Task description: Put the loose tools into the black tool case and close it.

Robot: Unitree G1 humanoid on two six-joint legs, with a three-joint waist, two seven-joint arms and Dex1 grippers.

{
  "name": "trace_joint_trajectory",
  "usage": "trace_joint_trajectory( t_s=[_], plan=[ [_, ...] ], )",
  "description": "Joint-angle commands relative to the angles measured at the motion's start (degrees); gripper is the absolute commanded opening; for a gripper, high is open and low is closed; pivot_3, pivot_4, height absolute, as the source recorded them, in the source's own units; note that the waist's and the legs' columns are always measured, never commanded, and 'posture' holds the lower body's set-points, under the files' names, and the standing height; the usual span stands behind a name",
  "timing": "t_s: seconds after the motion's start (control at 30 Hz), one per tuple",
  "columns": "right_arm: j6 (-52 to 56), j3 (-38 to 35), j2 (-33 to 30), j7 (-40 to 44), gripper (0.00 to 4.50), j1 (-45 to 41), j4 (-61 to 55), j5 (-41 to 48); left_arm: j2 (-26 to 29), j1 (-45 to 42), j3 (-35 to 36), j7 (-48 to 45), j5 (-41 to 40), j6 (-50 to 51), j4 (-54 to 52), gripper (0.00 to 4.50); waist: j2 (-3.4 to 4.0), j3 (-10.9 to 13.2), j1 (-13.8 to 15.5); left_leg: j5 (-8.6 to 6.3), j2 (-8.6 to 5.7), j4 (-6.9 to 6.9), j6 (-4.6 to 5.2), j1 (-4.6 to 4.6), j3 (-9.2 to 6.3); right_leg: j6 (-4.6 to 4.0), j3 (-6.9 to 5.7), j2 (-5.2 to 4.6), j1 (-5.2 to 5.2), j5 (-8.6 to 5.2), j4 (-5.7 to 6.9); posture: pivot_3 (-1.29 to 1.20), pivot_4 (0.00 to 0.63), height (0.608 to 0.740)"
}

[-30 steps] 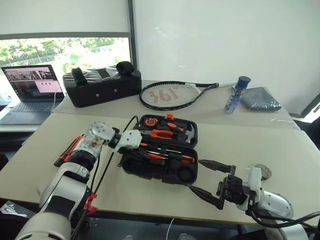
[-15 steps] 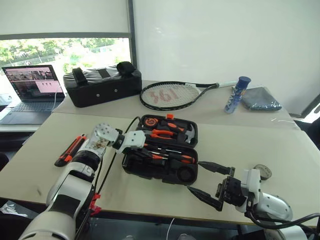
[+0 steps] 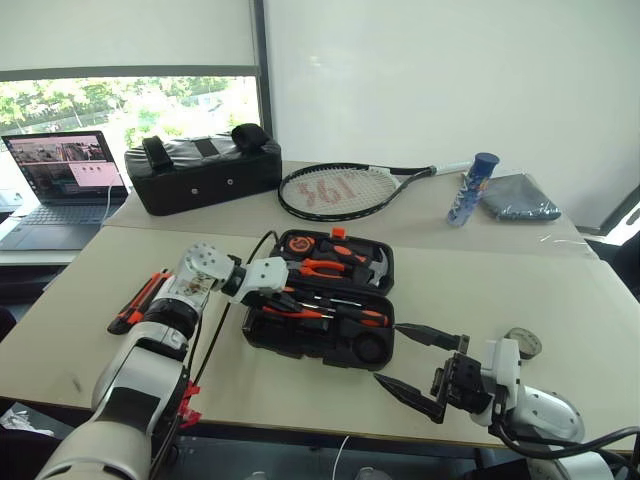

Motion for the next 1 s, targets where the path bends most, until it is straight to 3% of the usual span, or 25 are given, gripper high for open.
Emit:
trace_joint_trajectory(
  t_s=[0.03, 0.77, 1.0],
  plan=[
    [-1.4, -0.3, 0.5, -0.4, 4.50, 0.1, -2.3, 0.4, 0.5, -0.2, -0.4, 0.3, 1.9, -1.1, -0.8, 0.03, 0.00, 0.0, 0.0, 0.00, 0.00, 0.00, 0.00, 0.00, 0.00, 0.00, 0.00, 0.00, 0.00, 0.00, 0.00, 0.00, 0.150, 0.740],
    [-1.5, -0.1, 1.5, -0.7, 4.50, -0.4, -2.1, 0.0, 2.9, 2.8, -3.8, 1.8, 8.0, 6.0, -3.4, 0.03, 0.07, -0.1, -0.1, 0.00, 0.00, 0.00, 0.00, 0.12, 0.01, 0.09, 0.02, 0.00, 0.09, -0.05, 0.02, 0.00, 0.150, 0.740],
    [-1.5, -0.1, 1.6, -0.8, 4.50, -0.3, -2.2, 0.0, 3.0, 3.2, -2.2, -0.3, 5.0, 6.1, -5.5, 0.03, 0.11, -0.1, -0.2, 0.00, 0.02, 0.00, 0.00, 0.54, 0.02, 0.24, 0.02, 0.01, 0.53, -0.15, 0.00, 0.00, 0.150, 0.740]
  ],
)
